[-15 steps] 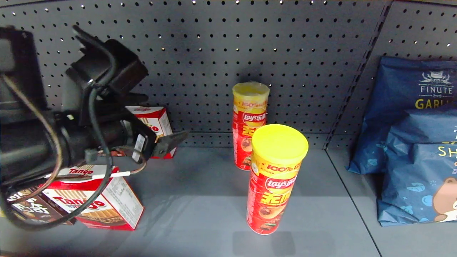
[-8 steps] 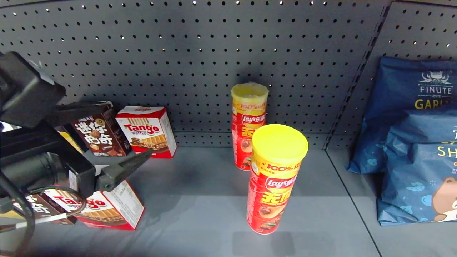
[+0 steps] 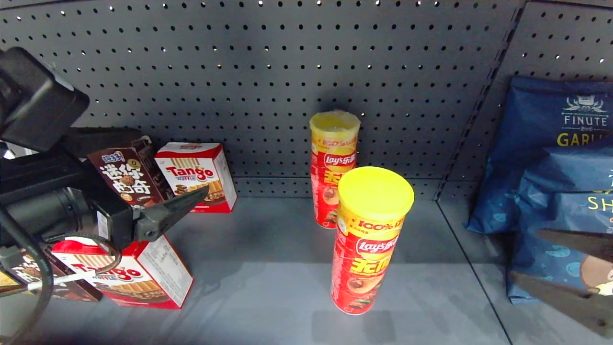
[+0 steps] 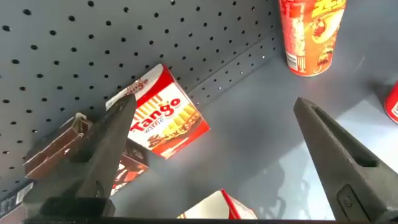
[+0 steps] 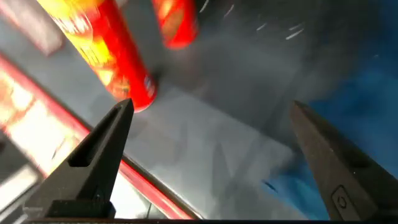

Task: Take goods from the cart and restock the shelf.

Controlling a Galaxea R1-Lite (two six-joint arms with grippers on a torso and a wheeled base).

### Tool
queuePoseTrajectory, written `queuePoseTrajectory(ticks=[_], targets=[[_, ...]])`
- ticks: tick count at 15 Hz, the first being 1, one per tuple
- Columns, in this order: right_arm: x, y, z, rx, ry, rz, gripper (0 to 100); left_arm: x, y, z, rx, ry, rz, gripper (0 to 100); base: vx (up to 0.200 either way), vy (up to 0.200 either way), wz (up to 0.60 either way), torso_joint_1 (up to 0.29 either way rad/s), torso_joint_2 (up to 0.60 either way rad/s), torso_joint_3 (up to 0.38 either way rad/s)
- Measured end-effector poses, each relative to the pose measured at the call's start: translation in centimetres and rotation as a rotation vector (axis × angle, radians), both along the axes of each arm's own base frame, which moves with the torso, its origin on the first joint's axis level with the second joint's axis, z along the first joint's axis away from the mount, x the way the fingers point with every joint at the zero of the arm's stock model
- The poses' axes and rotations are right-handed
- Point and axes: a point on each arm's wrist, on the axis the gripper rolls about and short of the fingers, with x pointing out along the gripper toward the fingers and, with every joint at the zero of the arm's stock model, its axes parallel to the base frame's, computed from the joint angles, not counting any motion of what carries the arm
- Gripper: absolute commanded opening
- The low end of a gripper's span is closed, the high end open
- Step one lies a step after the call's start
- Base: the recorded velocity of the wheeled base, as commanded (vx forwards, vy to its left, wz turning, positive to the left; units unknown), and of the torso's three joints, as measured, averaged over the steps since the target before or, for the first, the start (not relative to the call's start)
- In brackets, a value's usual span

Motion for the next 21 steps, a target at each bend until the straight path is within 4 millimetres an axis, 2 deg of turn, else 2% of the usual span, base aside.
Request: queuePoseTrajectory(ticks=[2, 5, 16, 21], targets=[[1.3, 2.0, -1.5, -0.059, 0.076, 0.059, 100, 0.3, -0.2, 0.1, -0.008, -0.008, -0.001, 100, 0.0, 0.0, 0.0, 0.0, 0.0, 0.0], [2.5, 3.7, -2.6, -0.113, 0.139, 0.087, 100, 0.6, -0.3, 0.0, -0.005, 0.0, -0.002, 100, 0.0, 0.0, 0.0, 0.0, 0.0, 0.0], [7.4, 7.6, -3.0, -0.192, 0.194, 0.022, 100, 1.1, 0.1, 0.4, -0.012, -0.012, 0.033, 100, 0.0, 0.0, 0.0, 0.0, 0.0, 0.0], [8.3, 8.7, -3.6, -0.215, 0.214, 0.03, 100, 1.1, 0.2, 0.4, -0.014, -0.011, 0.034, 100, 0.0, 0.0, 0.0, 0.0, 0.0, 0.0]])
